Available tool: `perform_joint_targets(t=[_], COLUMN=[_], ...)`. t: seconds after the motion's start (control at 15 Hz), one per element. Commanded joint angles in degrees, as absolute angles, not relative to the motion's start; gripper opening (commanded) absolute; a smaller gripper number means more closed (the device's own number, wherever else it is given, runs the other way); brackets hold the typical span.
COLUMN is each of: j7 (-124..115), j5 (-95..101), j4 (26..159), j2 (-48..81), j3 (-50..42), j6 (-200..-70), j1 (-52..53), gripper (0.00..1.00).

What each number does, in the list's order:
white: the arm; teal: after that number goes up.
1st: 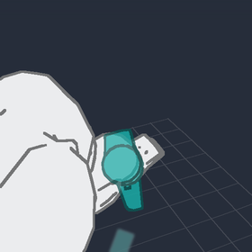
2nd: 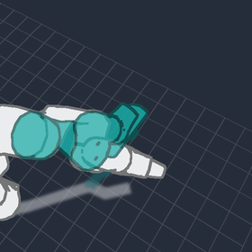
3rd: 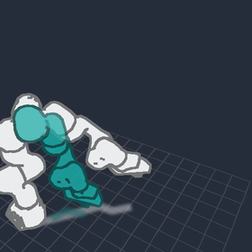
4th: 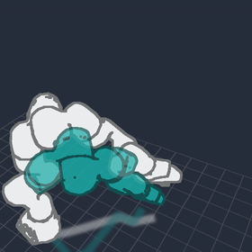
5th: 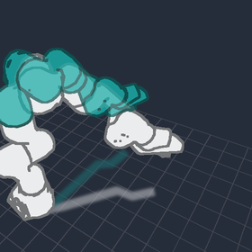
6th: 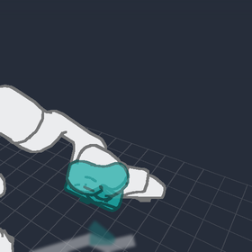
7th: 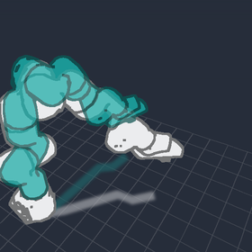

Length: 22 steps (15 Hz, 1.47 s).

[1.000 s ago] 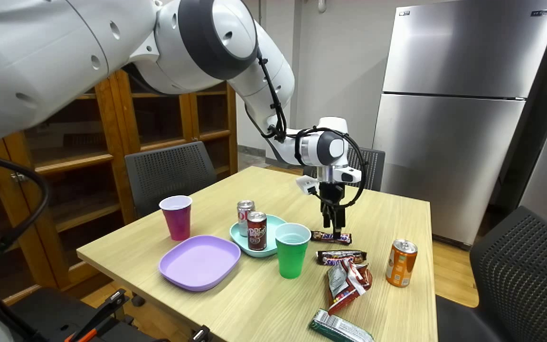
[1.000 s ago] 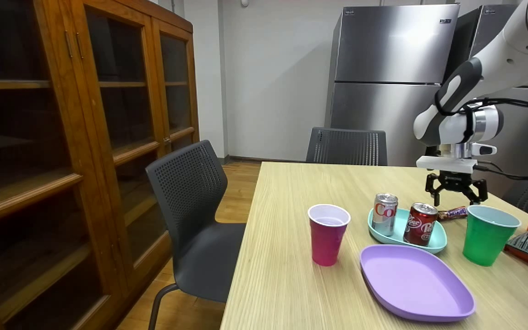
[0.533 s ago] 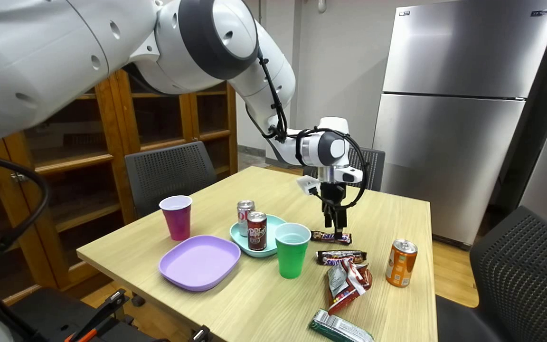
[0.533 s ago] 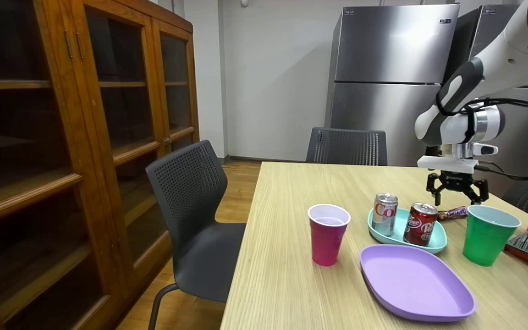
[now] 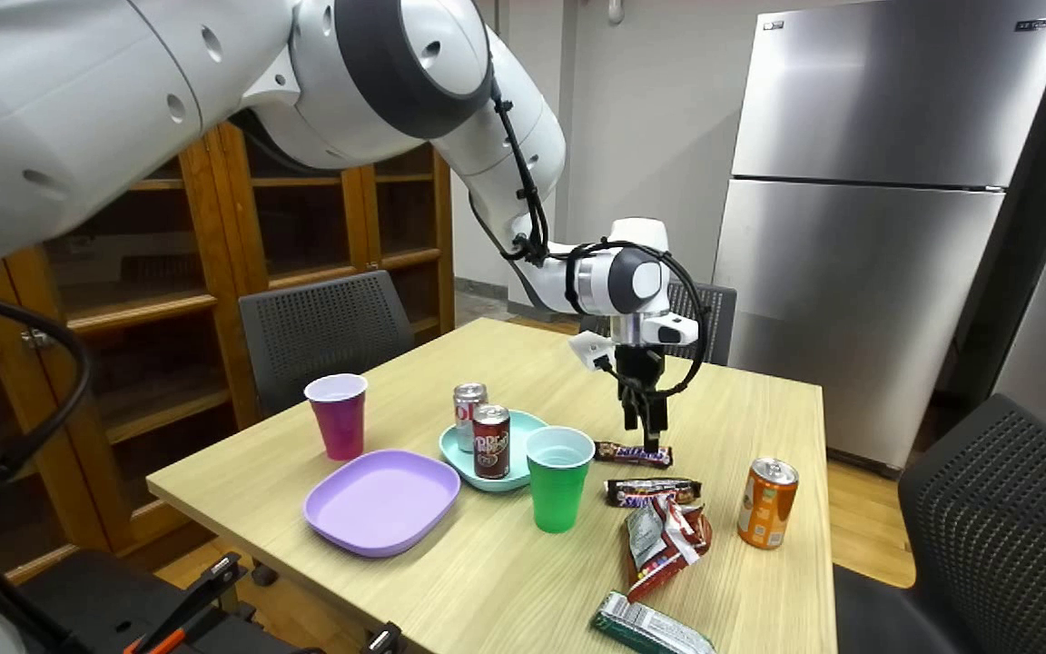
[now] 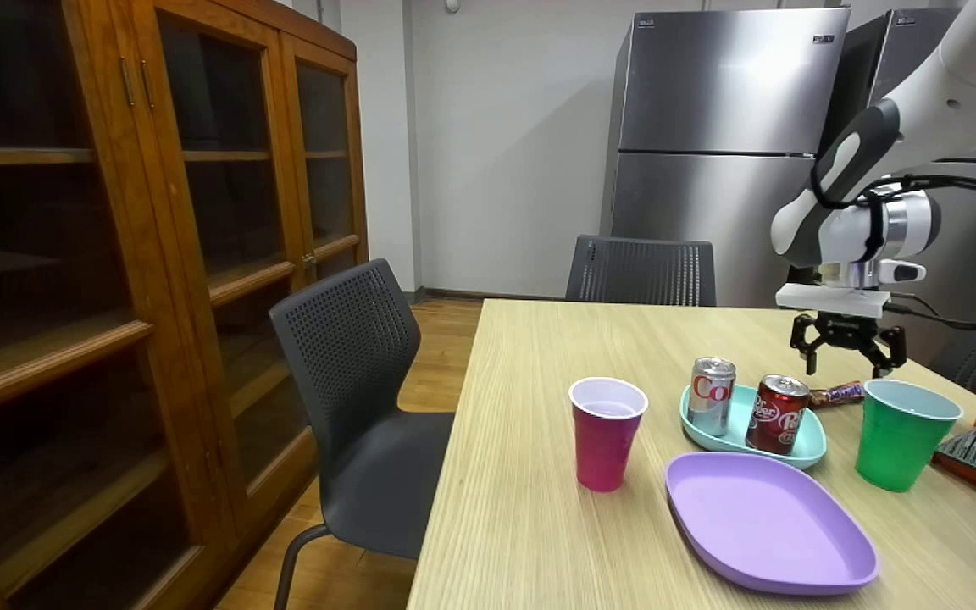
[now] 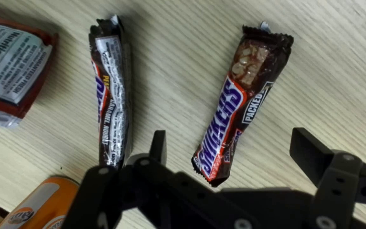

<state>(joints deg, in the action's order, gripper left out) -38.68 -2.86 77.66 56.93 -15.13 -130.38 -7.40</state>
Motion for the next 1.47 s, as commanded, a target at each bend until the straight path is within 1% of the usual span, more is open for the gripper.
perform_joint_targets(t=[0.0,1.33,1.4], j7=[-38.6,-38.8,-38.5], j5=[-3.0,-7.8,-8.1], j4=[77.4,81.3,81.6], j2=[57.1,56.0,56.0], j3=[-15.2,-14.0,-13.9], j6=[-130.2,-131.3,-131.9], j1=[-7.4,-8.7,-8.9], gripper=[1.00,1.00,0.75])
